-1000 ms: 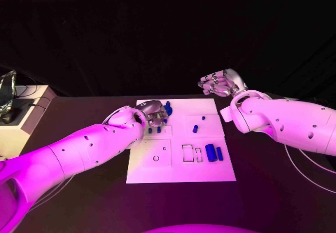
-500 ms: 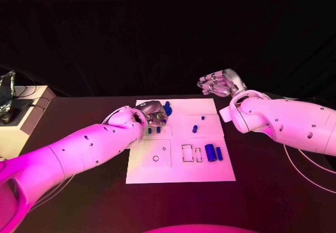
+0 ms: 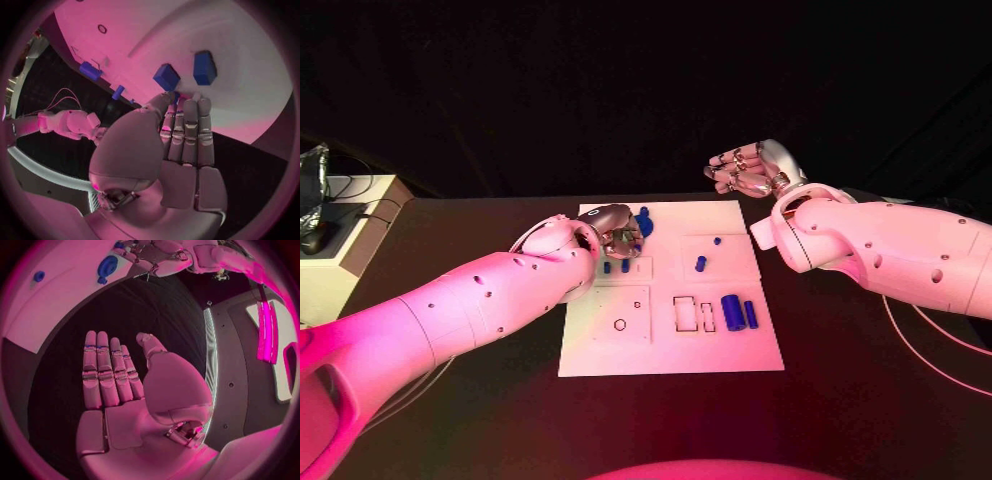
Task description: Assemble the parts on the task board
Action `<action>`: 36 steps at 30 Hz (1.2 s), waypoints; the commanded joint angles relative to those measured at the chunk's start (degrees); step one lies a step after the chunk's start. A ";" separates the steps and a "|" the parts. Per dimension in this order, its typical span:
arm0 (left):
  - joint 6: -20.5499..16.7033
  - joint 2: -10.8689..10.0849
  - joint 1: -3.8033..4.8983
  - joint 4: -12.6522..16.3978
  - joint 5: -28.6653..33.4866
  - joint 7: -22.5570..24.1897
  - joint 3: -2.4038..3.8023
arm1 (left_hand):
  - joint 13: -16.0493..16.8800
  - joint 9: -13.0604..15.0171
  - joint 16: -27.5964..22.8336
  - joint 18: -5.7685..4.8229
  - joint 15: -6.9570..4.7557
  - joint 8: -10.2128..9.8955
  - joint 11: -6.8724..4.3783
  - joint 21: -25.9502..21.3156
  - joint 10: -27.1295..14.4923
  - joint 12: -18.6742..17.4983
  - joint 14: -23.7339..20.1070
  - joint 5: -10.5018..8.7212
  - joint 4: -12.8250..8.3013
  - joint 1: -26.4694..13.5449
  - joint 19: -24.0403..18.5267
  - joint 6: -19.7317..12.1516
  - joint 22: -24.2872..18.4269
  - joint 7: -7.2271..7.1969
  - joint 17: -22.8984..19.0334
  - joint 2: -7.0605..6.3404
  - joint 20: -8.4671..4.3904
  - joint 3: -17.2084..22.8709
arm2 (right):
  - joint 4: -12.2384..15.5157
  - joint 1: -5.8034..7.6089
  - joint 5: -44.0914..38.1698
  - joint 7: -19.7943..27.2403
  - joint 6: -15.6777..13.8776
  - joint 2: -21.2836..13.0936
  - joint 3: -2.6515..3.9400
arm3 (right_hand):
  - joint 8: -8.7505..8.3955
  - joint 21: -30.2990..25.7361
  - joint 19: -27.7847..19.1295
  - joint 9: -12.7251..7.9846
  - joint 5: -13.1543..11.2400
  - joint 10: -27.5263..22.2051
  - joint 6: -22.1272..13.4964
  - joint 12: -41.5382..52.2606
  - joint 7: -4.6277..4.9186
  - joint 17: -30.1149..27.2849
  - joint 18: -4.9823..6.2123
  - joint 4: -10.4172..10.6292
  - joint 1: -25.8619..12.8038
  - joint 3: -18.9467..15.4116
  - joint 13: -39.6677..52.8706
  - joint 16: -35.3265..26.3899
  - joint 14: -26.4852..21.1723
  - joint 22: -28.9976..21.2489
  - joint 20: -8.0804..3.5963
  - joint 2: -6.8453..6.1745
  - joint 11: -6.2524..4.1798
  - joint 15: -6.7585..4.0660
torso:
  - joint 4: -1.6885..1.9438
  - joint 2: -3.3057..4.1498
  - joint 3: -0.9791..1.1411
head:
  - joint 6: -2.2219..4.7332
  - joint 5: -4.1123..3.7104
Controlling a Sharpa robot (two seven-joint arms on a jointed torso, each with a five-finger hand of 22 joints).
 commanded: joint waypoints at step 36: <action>-2.11 -4.65 -0.30 6.34 5.28 2.94 1.03 | 0.12 0.08 -1.98 0.19 -0.57 -0.23 -0.23 2.43 4.88 -3.24 3.73 -0.04 -2.85 -0.20 0.66 2.88 1.09 1.01 3.52 0.51 -0.59 4.27 | -0.69 0.03 1.18 1.86 0.32 0.23 0.03 | -0.12 -0.01 -0.93 -0.04 0.32 -1.53 -1.45 -0.05 0.44 -0.08 -0.60 -0.23 0.09 -1.00 -0.05 -0.19 -1.52 -0.10 0.58 -0.32 0.37 0.32 | 0.16 -0.47 -0.09 | 0.00 0.04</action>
